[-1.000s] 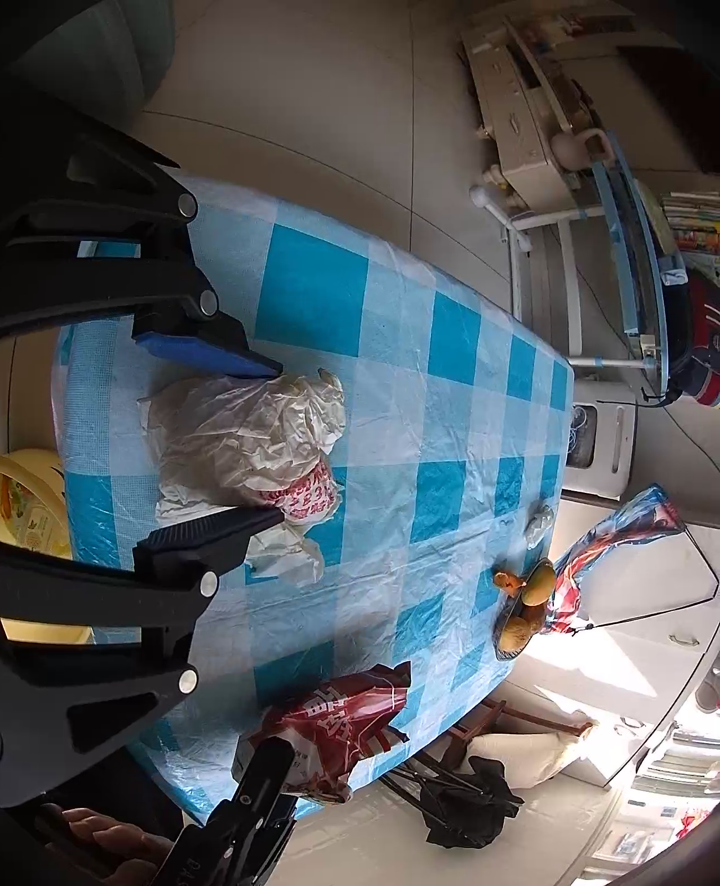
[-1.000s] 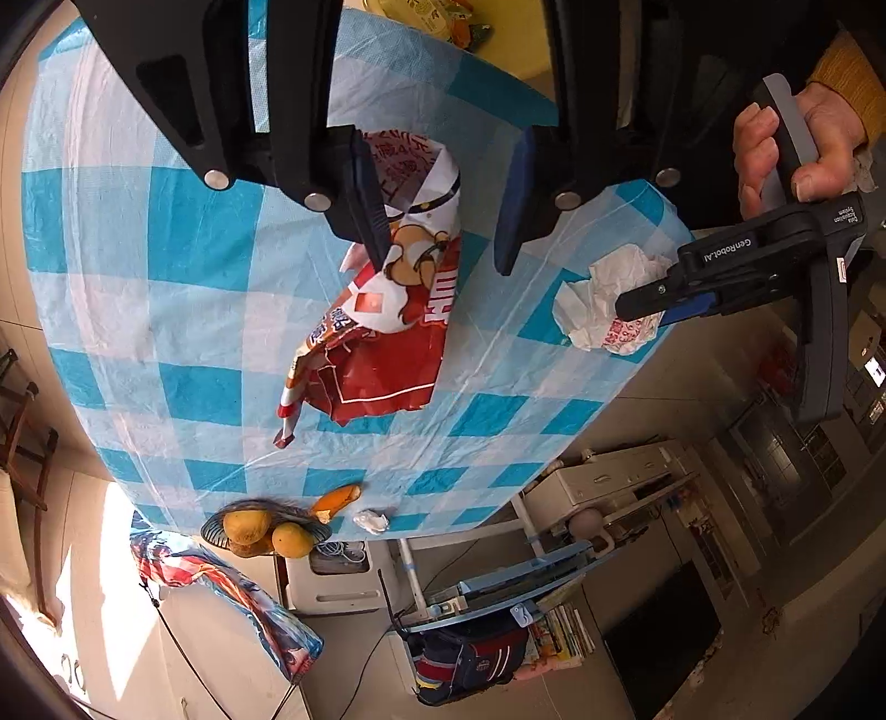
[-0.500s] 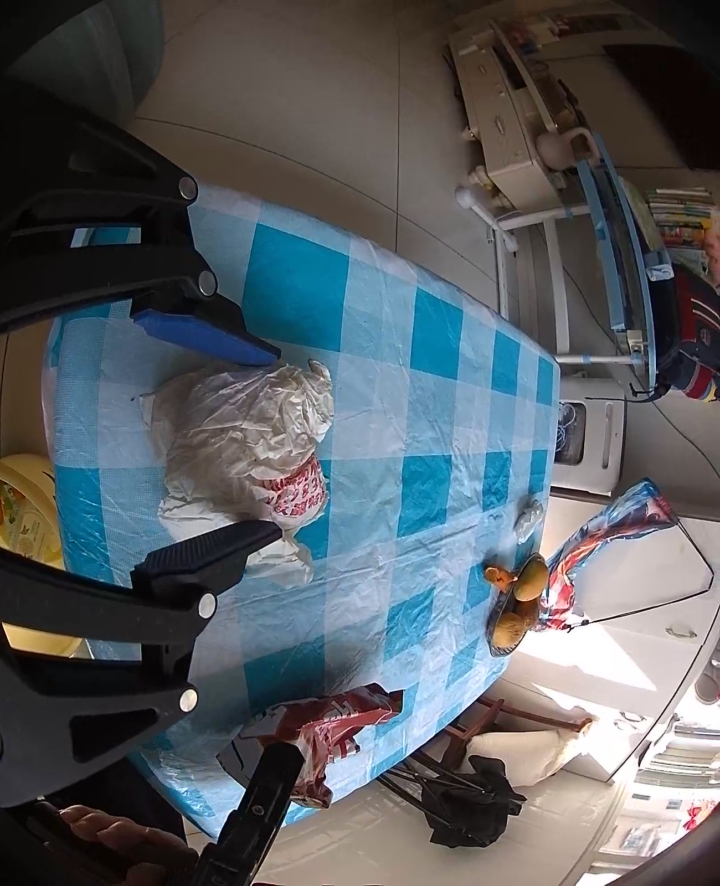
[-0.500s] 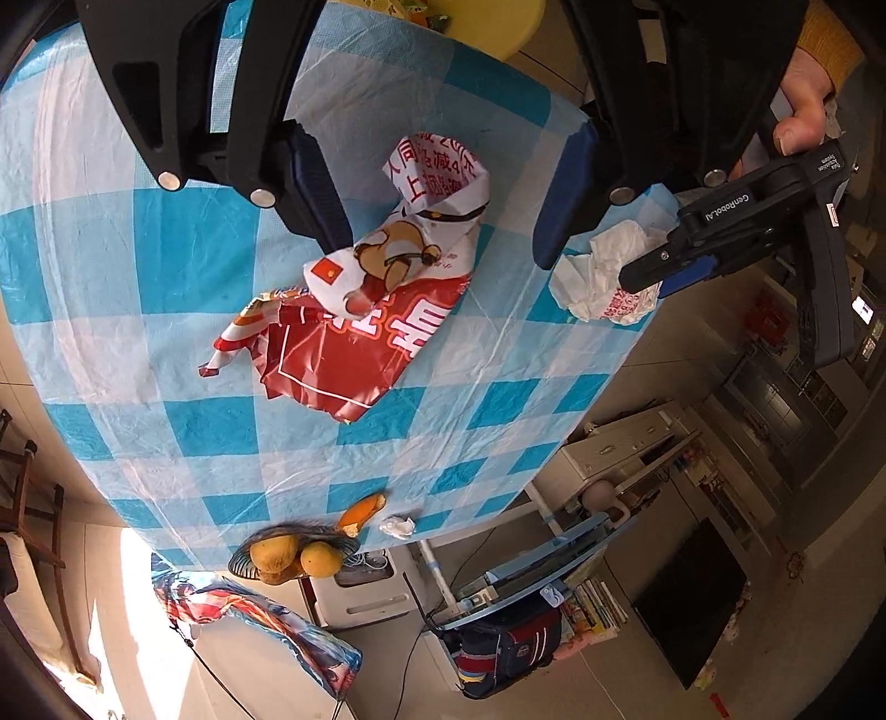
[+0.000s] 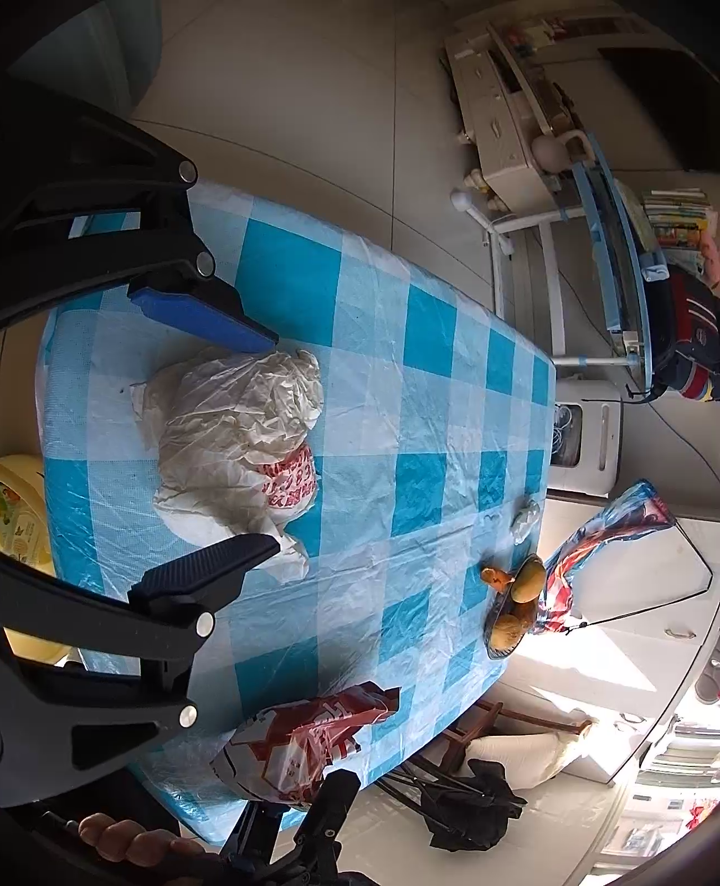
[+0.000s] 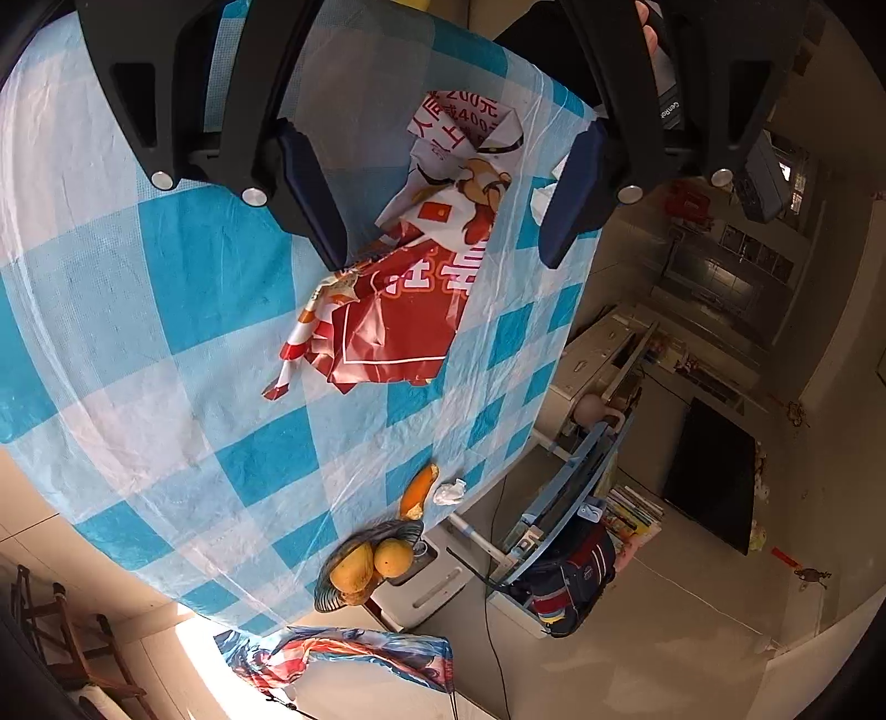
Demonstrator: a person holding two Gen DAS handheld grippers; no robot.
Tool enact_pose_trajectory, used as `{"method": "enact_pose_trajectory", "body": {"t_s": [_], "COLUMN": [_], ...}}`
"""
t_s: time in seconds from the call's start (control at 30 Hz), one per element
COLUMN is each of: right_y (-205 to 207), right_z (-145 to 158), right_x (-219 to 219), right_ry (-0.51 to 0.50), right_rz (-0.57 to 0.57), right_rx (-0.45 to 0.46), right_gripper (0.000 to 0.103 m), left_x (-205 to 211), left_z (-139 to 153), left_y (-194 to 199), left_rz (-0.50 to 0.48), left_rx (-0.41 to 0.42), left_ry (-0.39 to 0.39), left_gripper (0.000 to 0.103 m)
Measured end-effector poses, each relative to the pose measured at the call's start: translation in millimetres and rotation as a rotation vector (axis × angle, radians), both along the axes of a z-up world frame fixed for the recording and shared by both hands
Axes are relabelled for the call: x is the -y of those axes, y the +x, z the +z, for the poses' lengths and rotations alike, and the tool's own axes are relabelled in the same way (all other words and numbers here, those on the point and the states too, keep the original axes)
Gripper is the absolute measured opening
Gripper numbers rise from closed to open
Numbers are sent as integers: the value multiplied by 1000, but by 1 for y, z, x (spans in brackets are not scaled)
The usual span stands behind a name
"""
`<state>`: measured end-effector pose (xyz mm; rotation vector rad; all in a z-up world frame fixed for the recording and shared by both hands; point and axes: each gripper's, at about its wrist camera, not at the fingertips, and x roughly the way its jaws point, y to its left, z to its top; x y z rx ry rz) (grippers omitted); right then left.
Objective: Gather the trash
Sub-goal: 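Lift the red snack bag with the right gripper while the left lifts the white bag toward the bucket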
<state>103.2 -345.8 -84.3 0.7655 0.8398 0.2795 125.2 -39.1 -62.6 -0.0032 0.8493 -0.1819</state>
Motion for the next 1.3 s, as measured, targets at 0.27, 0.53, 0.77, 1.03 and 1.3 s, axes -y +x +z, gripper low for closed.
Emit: {"method": "enact_pose_trajectory", "body": {"t_s": [0.27, 0.53, 0.77, 1.03, 1.3], "right_y": [3, 0, 1, -12, -87], "right_z": [-1, 7, 9, 30, 34], "right_x": [-16, -27, -34, -56, -114], "right_ry": [-27, -118, -151, -258, -441], "right_rz": [83, 118, 142, 235, 492], "right_rx": [-13, 33, 46, 104, 107], "right_gripper": [53, 15, 15, 15, 15], "left_x": [3, 4, 4, -2, -17], "left_z": [-1, -3, 1, 7, 14], "left_y": [0, 0, -4, -7, -24], "left_rz": [1, -24, -45, -29, 1], "left_rx": [-3, -15, 8, 28, 46], "left_ry": [16, -8, -33, -31, -38], "left_gripper": [66, 47, 30, 30, 30]}}
